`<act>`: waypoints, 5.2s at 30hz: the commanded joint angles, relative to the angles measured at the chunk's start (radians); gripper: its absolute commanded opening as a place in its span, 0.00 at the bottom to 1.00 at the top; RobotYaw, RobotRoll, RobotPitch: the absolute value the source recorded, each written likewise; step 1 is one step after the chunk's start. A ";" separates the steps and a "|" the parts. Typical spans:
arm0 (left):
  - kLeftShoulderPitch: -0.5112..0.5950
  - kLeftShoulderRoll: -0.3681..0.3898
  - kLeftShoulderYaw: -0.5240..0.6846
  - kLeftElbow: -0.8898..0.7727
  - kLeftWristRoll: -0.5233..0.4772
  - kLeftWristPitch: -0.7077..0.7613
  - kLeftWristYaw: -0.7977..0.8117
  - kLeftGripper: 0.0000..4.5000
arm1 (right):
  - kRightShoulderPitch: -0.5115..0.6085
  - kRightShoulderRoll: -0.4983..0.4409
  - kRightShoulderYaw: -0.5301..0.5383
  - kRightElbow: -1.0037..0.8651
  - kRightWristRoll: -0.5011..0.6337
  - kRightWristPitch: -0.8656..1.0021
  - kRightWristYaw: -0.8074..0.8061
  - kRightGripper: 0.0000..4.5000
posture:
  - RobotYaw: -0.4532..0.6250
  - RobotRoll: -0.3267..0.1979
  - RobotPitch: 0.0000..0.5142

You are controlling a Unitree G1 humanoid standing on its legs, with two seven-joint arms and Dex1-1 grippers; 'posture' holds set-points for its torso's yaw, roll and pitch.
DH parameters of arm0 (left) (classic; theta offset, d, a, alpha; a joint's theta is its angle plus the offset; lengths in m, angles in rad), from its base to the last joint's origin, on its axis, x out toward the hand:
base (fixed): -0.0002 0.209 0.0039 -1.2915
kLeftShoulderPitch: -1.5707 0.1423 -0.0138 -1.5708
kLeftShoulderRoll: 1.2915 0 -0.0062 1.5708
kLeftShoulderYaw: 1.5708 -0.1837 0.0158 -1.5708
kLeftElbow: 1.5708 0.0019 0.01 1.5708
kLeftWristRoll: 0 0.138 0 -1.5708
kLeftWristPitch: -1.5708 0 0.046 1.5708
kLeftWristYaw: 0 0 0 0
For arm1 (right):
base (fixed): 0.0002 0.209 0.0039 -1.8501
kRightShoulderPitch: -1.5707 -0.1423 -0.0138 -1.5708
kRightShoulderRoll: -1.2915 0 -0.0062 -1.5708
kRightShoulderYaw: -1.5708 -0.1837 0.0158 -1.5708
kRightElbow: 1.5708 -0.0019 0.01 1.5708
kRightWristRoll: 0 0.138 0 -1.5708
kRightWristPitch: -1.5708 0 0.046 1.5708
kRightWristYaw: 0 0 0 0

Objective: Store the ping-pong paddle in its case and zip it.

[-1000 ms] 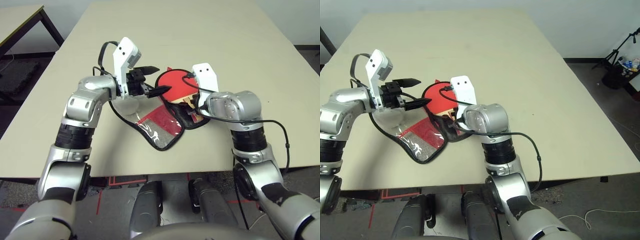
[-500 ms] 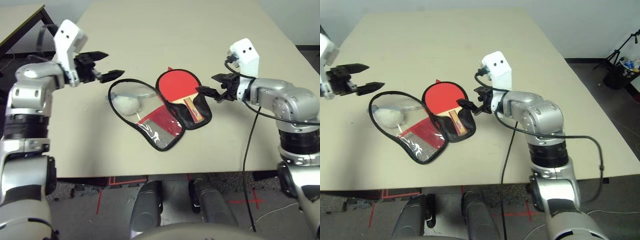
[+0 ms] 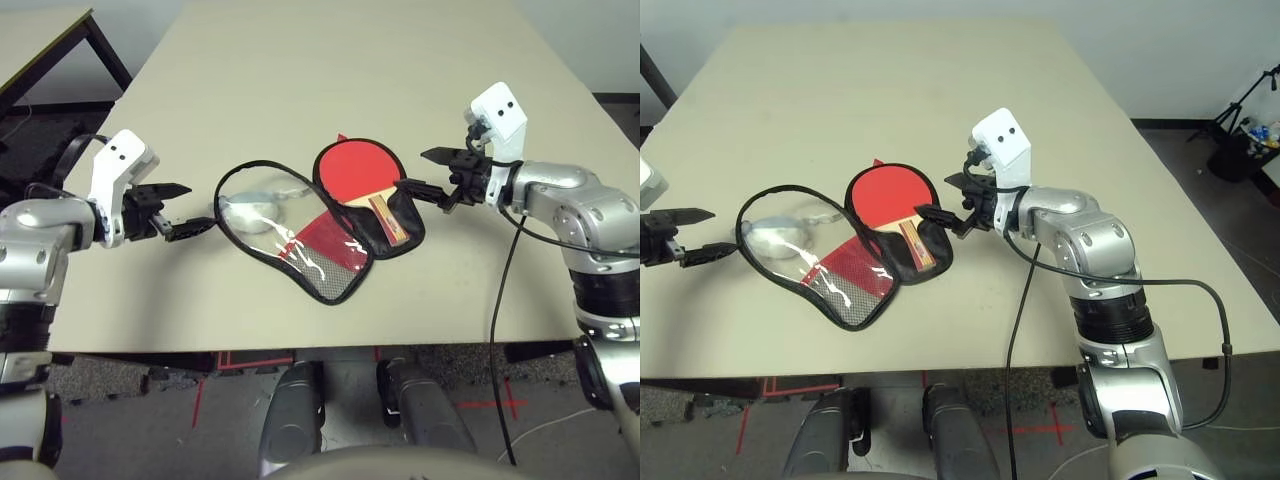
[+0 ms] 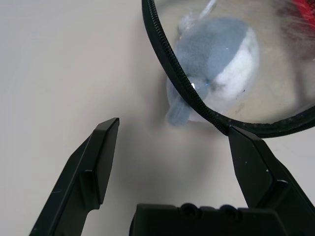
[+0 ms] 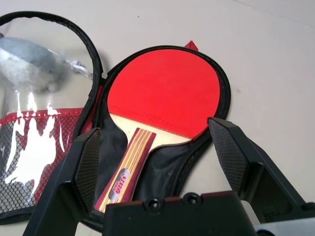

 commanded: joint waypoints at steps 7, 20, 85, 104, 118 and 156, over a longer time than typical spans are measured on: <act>-0.165 0.001 0.075 0.197 -0.016 -0.043 0.048 1.00 | 0.017 0.008 0.015 0.005 -0.004 -0.019 -0.008 0.99 | 0.47 0.62 0.32; -0.070 0.029 0.021 0.224 0.019 -0.064 -0.047 1.00 | 0.017 0.004 0.019 0.011 -0.007 -0.017 -0.010 0.99 | 0.47 0.62 0.33; -0.803 -0.686 -0.214 0.521 0.000 -0.062 0.008 1.00 | -0.063 -0.077 -0.119 0.129 0.119 0.123 0.052 0.99 | 0.38 0.62 0.32; -0.421 -0.486 -0.261 -0.099 -0.049 0.260 -0.007 1.00 | -0.034 0.008 -0.274 0.289 0.222 0.682 -0.138 0.99 | 0.43 0.62 0.30; -0.410 -0.502 -0.273 -0.127 -0.075 0.286 0.030 1.00 | -0.003 0.161 -0.358 0.286 0.265 0.690 -0.266 0.99 | 0.43 0.62 0.32; -0.400 -0.515 -0.268 -0.115 -0.093 0.274 0.075 1.00 | -0.022 0.399 -0.500 0.428 0.515 0.690 -0.662 0.01 | 0.44 0.62 0.33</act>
